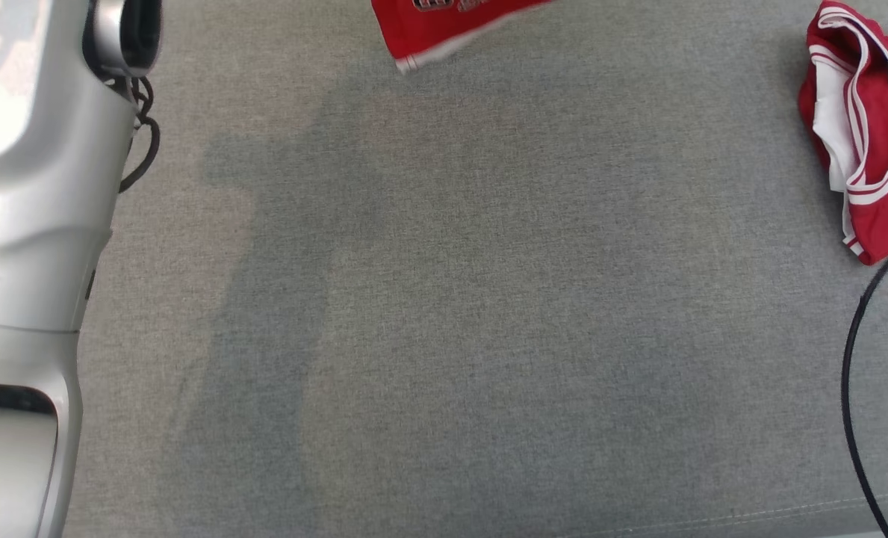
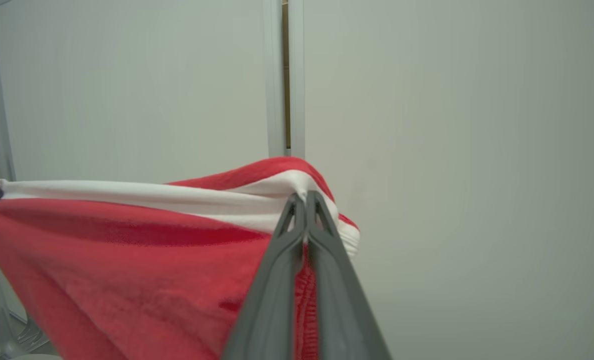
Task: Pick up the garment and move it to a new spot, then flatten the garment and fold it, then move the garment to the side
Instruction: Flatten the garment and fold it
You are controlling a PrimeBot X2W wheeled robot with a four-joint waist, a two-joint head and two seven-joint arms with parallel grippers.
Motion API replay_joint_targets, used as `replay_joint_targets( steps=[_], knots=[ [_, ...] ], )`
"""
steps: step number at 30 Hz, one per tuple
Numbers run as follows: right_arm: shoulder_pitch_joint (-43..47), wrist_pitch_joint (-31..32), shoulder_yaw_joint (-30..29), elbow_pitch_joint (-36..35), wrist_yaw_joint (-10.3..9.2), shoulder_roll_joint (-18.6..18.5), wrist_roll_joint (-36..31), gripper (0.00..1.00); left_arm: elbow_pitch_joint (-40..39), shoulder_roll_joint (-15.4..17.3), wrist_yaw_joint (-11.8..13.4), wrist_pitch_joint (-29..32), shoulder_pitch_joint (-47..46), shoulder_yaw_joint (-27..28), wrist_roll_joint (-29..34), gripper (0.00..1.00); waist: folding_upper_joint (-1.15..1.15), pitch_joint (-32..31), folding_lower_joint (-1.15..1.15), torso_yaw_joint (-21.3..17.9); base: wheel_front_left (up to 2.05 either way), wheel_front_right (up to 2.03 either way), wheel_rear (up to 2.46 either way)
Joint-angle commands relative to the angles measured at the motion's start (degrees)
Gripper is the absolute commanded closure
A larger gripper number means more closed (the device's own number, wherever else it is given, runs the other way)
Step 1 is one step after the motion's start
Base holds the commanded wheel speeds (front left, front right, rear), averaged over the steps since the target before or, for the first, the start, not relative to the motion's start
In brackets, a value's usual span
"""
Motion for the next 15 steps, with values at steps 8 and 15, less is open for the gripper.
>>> replay_joint_targets(
  steps=[8,15],
  knots=[
    [-3.14,-9.95,4.54,25.73,-0.21,8.48,-1.65,1.00,11.99,-3.72,-1.40,-0.38,4.72,4.87,5.00,1.00,0.00,1.83,0.00,-0.28,0.00,0.00,0.00],
    [2.32,-13.68,9.28,40.56,-0.21,12.58,0.65,1.00,20.23,-8.43,-2.55,-0.40,16.15,10.32,5.09,1.00,0.00,2.93,0.00,0.19,0.00,0.00,0.00]
  ],
)
